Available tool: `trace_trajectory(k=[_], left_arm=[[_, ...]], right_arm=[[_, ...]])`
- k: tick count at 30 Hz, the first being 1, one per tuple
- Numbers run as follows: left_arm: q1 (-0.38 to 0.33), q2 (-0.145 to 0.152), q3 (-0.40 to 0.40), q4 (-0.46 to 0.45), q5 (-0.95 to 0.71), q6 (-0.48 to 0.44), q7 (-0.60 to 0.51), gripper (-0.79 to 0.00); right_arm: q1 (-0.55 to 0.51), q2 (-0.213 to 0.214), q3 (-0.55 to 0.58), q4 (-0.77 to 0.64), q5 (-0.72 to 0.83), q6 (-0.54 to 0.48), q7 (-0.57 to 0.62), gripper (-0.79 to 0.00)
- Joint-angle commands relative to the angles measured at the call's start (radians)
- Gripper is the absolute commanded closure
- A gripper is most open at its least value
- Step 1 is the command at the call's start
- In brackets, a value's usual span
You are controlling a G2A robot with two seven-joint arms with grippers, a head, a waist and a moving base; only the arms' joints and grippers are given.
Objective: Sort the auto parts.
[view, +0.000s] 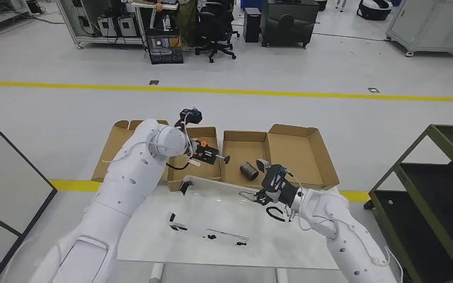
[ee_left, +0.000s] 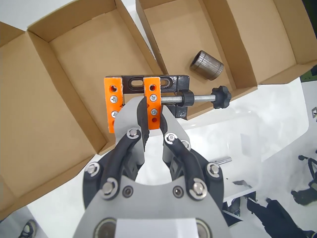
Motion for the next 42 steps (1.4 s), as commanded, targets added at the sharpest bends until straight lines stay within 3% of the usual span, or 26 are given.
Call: trace_trajectory(k=[1, 8, 15, 18, 19, 20, 32, 36, 42], left_arm=[[-0.034, -0.016, 0.023, 0.111, -0.023, -0.009, 0.023, 0.0], [-0.112, -0.066, 0.064, 0.376, -0.095, -0.064, 0.099, 0.0], [-0.154, -0.106, 0.093, 0.513, -0.124, -0.105, 0.151, -0.012], [-0.174, -0.116, 0.096, 0.548, -0.129, -0.112, 0.168, -0.385], [-0.18, -0.118, 0.098, 0.558, -0.128, -0.116, 0.169, -0.653], [-0.185, -0.12, 0.099, 0.566, -0.127, -0.12, 0.17, -0.785], [-0.198, -0.108, 0.076, 0.589, -0.133, -0.223, 0.263, -0.785], [-0.169, -0.077, 0.043, 0.542, -0.153, -0.38, 0.306, -0.785], [-0.055, 0.005, -0.037, 0.404, -0.159, -0.644, 0.313, -0.785]], right_arm=[[0.0, 0.0, 0.0, 0.0, 0.0, 0.0, 0.0, -0.785], [0.0, 0.0, 0.0, 0.0, 0.0, 0.0, 0.0, -0.785], [0.0, 0.0, 0.0, 0.0, 0.0, 0.0, 0.0, -0.785], [0.0, 0.0, 0.0, 0.0, 0.0, 0.0, 0.0, -0.785], [0.0, 0.0, 0.0, 0.0, 0.0, 0.0, 0.0, -0.785], [0.0, 0.0, 0.0, 0.0, 0.0, 0.0, 0.0, -0.785], [0.0, 0.0, 0.0, 0.0, 0.0, 0.0, 0.0, -0.785], [0.0, 0.0, 0.0, 0.0, 0.0, 0.0, 0.0, -0.785], [0.0, 0.0, 0.0, 0.0, 0.0, 0.0, 0.0, -0.785]])
